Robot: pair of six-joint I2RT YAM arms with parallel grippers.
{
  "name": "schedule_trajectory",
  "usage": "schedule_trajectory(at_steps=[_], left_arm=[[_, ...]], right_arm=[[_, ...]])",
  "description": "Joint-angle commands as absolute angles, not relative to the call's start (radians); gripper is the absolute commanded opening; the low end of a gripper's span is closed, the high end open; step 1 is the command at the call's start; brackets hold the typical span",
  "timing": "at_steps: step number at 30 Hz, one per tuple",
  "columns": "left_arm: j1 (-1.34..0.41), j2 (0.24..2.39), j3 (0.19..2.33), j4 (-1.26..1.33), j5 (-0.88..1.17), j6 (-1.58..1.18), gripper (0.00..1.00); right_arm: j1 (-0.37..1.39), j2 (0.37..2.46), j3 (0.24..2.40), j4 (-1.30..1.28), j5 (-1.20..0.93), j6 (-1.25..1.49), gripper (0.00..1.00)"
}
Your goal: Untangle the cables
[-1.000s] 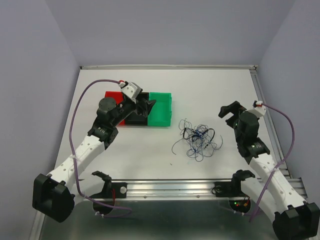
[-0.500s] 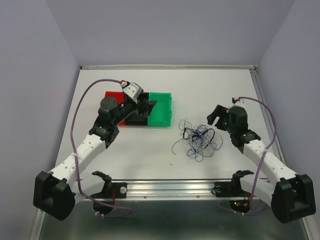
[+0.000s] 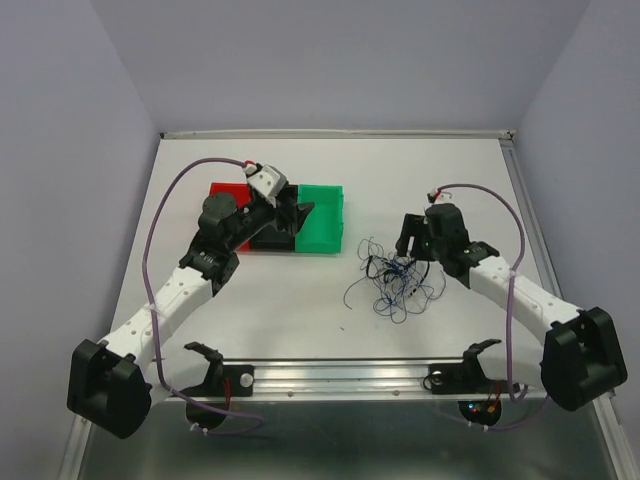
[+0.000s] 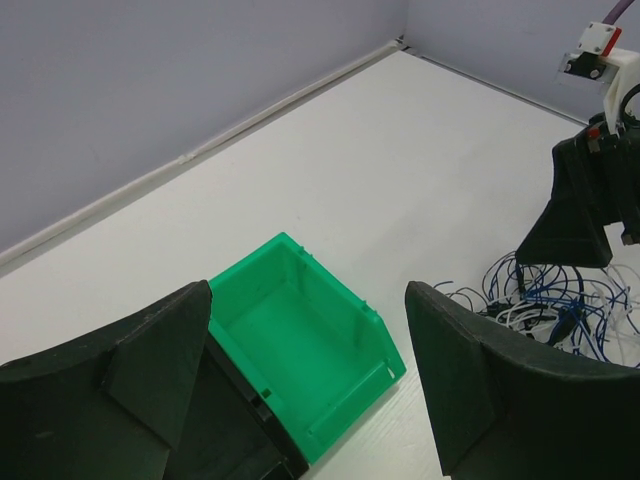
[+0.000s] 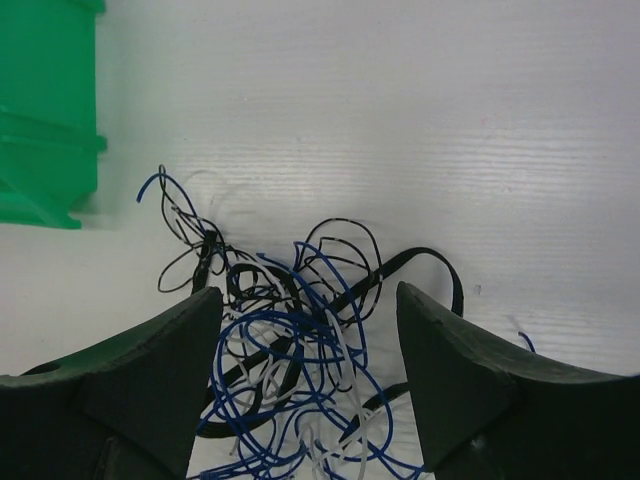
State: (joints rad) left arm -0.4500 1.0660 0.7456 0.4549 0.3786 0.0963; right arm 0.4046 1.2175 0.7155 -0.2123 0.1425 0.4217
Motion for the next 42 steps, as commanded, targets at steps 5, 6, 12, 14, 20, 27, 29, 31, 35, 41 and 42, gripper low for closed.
schedule_trajectory(at_steps=[5,6,12,14,20,27,29,31,35,41,42], left_arm=[[-0.451,1.078,0.769,0.494,0.391,0.109,0.89],[-0.451,1.081,0.77,0.492,0.385,0.11,0.89],[-0.451,1.085,0.775,0.488,0.377,0.114,0.89],[-0.451,1.085,0.775,0.488,0.376,0.114,0.89],[-0.451,1.089,0.778,0.488,0.379,0.115,0.89],[-0.449,1.088,0.779,0.483,0.379,0.115,0.89],[-0.449,1.089,0.779,0.485,0.382,0.117,0.89],[-0.451,1.089,0.781,0.483,0.382,0.115,0.89],[-0.451,1.091,0.781,0.482,0.387,0.117,0.89],[-0.451,1.098,0.785,0.477,0.405,0.118,0.89],[-0.453,1.103,0.785,0.476,0.423,0.12,0.89]], right_arm=[[0.408,1.078,0.808,-0.374,0.103,0.4,0.75],[0.411,1.077,0.821,-0.397,0.119,0.406,0.73],[0.411,1.066,0.845,-0.479,0.241,0.459,0.65],[0.413,1.083,0.848,-0.498,0.222,0.466,0.61],[0.434,1.178,0.87,-0.564,0.265,0.489,0.6],[0.457,1.193,0.867,-0.574,0.261,0.491,0.47],[0.463,1.204,0.867,-0.575,0.258,0.494,0.45],[0.471,1.212,0.871,-0.583,0.261,0.497,0.43],[0.485,1.209,0.876,-0.592,0.259,0.5,0.06],[0.489,1.088,0.914,-0.543,0.23,0.48,0.01],[0.489,1.065,0.926,-0.507,0.194,0.477,0.01]])
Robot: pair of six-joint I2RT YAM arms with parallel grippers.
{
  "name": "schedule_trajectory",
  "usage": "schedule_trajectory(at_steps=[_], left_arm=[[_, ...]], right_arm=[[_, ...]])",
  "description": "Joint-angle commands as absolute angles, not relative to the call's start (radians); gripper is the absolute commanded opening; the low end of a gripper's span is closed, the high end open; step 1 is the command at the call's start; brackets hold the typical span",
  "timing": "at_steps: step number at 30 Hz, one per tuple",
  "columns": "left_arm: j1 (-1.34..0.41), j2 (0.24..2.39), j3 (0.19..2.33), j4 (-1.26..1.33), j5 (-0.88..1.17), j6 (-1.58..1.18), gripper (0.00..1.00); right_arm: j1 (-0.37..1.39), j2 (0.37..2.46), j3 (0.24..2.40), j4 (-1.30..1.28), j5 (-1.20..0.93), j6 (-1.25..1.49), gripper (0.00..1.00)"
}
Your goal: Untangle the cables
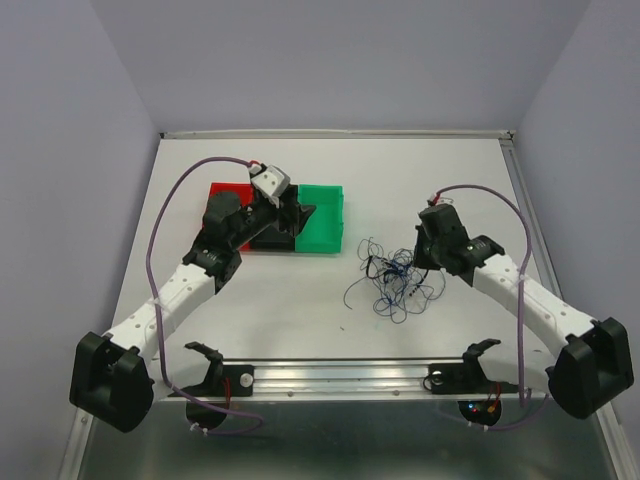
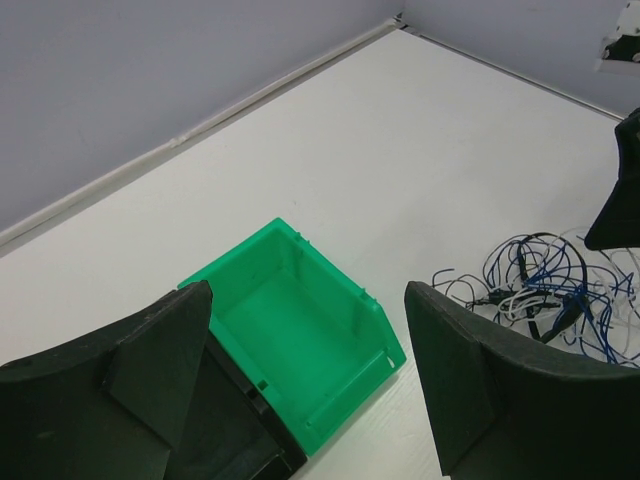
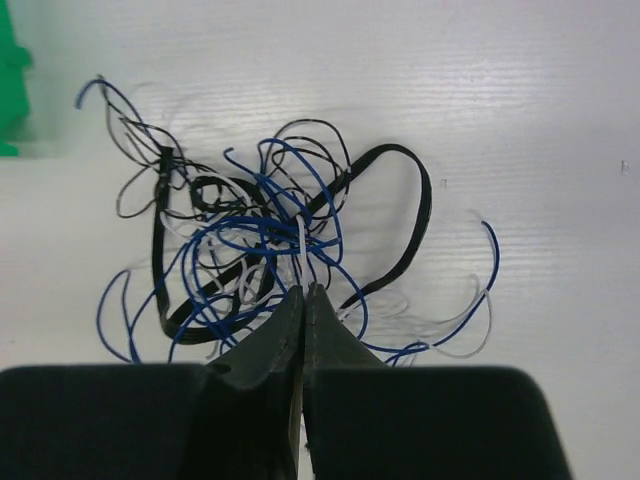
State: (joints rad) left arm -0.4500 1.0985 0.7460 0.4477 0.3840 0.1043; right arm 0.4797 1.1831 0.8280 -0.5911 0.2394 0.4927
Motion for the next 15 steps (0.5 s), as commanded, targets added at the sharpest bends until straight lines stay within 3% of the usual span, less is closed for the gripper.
schedule_trajectory(at_steps=[1,10,15], left_arm=[[-0.453,1.104,0.785,0.476,0.434,0.12,0.89],[-0.46,1.108,0.787,0.474,0.526,0.123,0.89],[-0.459,1.129,0.818,0.477,0.639,0.086,0.89]], right_arm=[[0.489,1.046,0.94,-0.485,0.163,0.469,0.0],[0.489,1.034,1.262,-0.333,-0.066,0.393,0.01],[0.489,1.031,1.325,-0.208,-0.048,0.408,0.01]])
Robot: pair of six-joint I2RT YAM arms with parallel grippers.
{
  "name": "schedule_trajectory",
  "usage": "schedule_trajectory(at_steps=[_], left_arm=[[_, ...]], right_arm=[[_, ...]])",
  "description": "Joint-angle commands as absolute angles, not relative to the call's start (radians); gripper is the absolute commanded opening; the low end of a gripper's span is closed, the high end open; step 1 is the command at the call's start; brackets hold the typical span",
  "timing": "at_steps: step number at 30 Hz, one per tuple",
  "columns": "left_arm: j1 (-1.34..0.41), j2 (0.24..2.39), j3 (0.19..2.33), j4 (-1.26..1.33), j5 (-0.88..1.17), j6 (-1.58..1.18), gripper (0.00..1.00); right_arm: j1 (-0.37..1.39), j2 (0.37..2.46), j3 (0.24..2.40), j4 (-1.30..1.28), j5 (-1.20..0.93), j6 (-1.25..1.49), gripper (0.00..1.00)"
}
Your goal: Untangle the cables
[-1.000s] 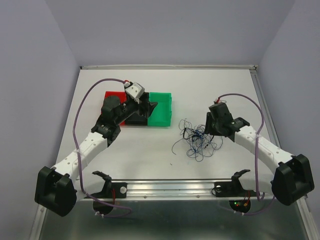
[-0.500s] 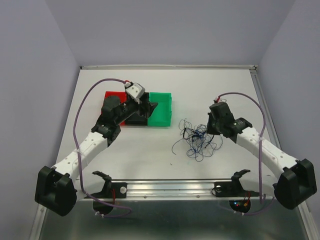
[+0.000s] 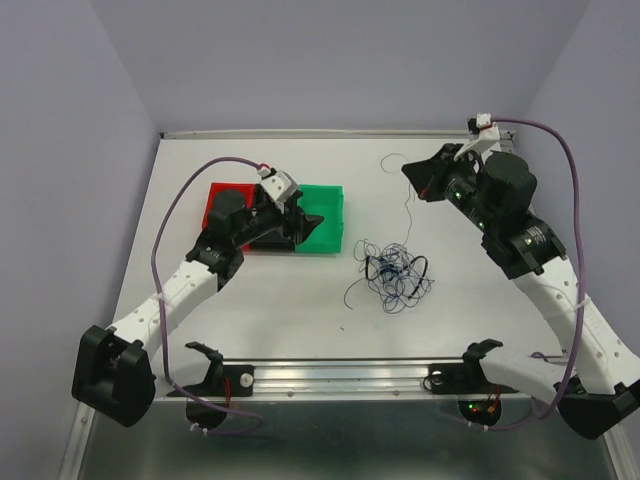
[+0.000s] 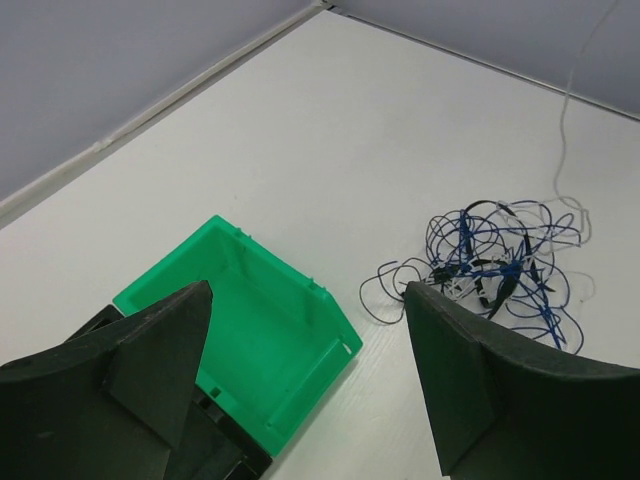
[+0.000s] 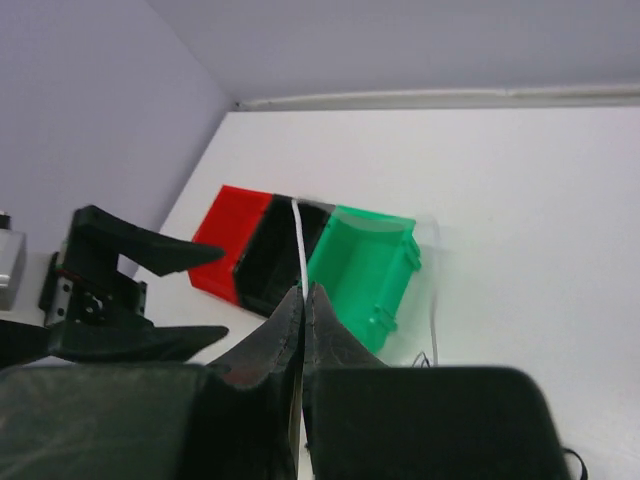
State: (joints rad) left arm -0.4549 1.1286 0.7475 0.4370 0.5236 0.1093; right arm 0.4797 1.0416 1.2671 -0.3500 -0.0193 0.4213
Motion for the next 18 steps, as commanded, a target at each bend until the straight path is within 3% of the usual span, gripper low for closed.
schedule_trajectory(at_steps=[1,10,18], left_arm=[[-0.46,1.135,0.821,0.477,0.659,0.083,0.89],[-0.529,1.216,0.845,0.693,0.738,-0.08,0.89],[-0.759,1.307,0.822,0.911,0.727,-0.101,0.88]], right_arm=[[0.489,1.025,1.325,-0.186,-0.034,0.41,0.01],[0.489,1.065,1.499,-0.132,-0.008,0.452,0.01],[0.489,1.08,1.522,-0.063,-0.005,0.497,0.0]])
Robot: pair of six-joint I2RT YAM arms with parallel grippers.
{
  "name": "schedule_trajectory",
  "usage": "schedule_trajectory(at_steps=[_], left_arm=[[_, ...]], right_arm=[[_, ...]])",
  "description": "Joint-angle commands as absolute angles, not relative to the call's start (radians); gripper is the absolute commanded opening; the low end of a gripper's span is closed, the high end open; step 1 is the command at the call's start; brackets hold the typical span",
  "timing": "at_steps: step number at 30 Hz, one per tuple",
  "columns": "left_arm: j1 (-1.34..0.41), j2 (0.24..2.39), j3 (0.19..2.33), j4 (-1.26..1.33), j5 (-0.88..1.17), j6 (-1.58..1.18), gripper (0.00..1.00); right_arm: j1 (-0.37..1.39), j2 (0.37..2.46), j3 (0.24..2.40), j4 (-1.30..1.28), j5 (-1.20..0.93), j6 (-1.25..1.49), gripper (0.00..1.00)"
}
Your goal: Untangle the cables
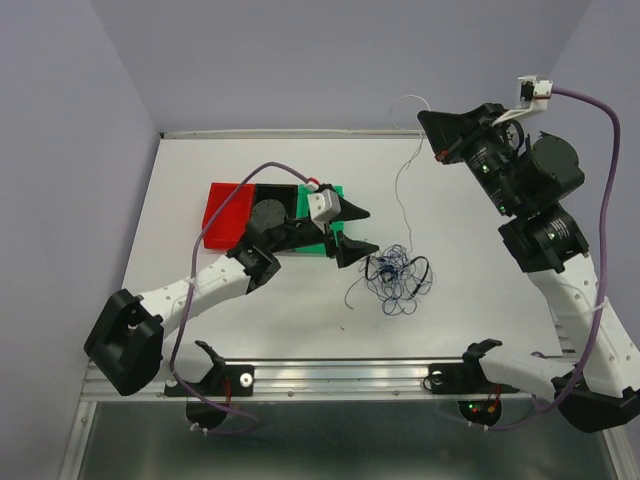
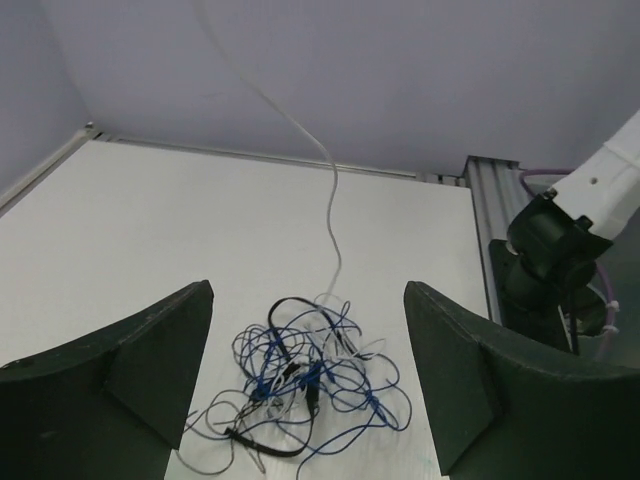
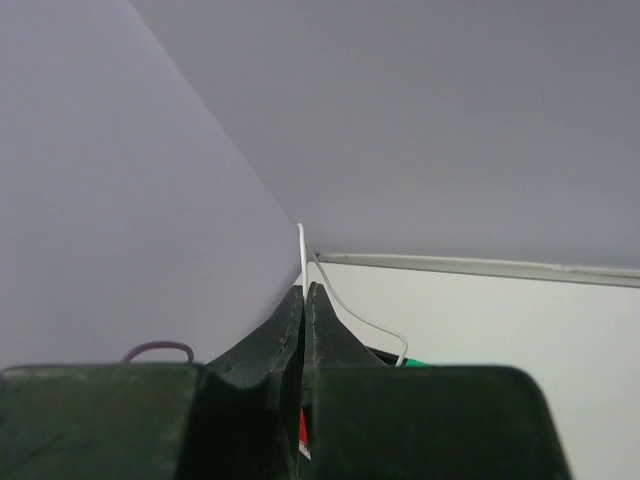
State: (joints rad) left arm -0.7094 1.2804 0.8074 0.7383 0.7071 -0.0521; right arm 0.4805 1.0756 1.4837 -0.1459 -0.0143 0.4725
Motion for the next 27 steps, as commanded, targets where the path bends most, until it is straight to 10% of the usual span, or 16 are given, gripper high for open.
schedule_trajectory(at_steps=[1,27], left_arm=[[-0.768,1.337,0.827,0.926,0.726,-0.109,0.88],[-0.847,1.474,0.773,1.115,0.207,-0.107,0.91]], right_arm=[[0.489,1.074,1.505,-0.052,-0.005,0.497,0.01],[0.489,1.009,1.194,0.161,-0.052,0.549,0.01]])
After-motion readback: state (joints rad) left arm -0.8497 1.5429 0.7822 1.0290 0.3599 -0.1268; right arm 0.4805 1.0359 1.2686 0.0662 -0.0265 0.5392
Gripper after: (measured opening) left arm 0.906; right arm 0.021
